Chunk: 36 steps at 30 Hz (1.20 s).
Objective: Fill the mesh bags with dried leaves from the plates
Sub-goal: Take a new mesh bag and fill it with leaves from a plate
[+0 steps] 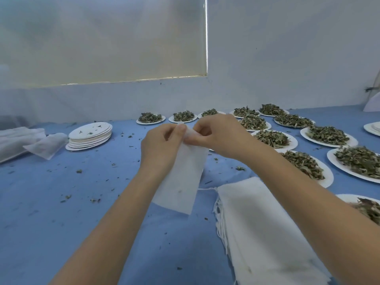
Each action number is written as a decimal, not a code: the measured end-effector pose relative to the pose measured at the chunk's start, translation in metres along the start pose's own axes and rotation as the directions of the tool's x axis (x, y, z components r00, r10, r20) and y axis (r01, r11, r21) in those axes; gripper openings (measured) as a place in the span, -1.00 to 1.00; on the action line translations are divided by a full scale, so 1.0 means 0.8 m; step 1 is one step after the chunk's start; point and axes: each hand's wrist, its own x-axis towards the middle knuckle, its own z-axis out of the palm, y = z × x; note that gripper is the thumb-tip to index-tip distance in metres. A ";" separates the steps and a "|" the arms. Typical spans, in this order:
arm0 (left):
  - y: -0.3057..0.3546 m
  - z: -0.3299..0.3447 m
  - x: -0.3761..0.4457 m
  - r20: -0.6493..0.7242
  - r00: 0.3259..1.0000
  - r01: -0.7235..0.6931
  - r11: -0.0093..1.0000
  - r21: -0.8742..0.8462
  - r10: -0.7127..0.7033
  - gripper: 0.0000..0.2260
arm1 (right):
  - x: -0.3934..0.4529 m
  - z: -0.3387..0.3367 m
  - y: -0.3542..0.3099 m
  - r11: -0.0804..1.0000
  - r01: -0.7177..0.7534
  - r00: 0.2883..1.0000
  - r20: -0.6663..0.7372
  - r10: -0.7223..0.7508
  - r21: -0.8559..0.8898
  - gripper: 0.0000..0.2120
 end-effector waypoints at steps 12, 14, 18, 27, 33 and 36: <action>-0.022 -0.014 0.031 -0.014 0.988 -0.147 0.979 0.139 0.151 -0.85 | 0.029 0.030 0.006 0.986 0.014 0.988 0.147 -0.039 0.167 -0.70; -0.023 -0.018 0.035 -0.007 0.976 -0.209 0.953 0.220 0.216 -0.87 | 0.029 0.032 0.009 0.972 -0.002 0.979 0.198 -0.046 0.234 -0.79; -0.022 -0.017 0.039 0.031 0.936 -0.341 0.884 0.319 0.350 -0.87 | 0.033 0.032 0.009 0.903 -0.082 0.924 0.372 -0.089 0.421 -0.89; -0.026 -0.034 0.037 0.181 0.885 -0.465 0.797 0.384 0.429 -0.86 | 0.033 0.056 0.018 0.747 -0.304 0.836 0.541 -0.087 0.591 -0.80; -0.041 -0.040 0.014 0.552 0.743 -0.667 0.485 0.566 0.378 -0.33 | 0.029 0.057 0.022 0.464 -0.454 0.833 0.548 -0.082 0.760 -0.80; -0.048 -0.028 0.003 0.563 0.773 -0.633 0.395 0.666 0.292 -0.05 | 0.030 0.052 0.016 0.308 -0.508 0.808 0.569 -0.153 0.804 -0.73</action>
